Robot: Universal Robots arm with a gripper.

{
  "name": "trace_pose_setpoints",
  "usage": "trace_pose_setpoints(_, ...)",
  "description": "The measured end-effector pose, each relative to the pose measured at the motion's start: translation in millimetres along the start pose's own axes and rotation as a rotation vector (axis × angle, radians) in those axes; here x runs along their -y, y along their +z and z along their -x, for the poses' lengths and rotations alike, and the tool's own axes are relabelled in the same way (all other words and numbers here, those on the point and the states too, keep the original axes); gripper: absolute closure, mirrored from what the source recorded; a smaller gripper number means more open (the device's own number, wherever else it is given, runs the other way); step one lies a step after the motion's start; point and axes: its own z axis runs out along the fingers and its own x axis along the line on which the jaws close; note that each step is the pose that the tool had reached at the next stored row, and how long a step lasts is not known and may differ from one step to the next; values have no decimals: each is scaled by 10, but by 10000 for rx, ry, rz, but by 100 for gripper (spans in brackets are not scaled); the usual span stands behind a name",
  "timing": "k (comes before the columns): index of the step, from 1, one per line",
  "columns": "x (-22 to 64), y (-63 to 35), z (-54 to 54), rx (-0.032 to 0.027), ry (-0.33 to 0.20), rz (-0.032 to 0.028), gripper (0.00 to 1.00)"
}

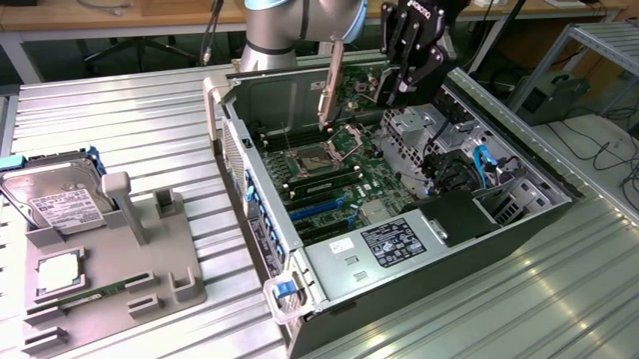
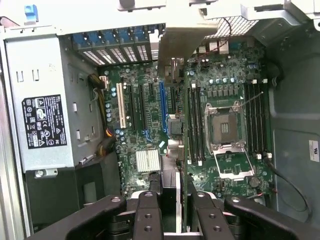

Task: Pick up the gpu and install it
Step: 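Insert the gpu into the slot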

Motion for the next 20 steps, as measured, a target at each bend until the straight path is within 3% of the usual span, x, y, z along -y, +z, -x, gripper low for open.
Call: trace_pose_setpoints(20, 4, 155, 2, 9, -25, 0, 72)
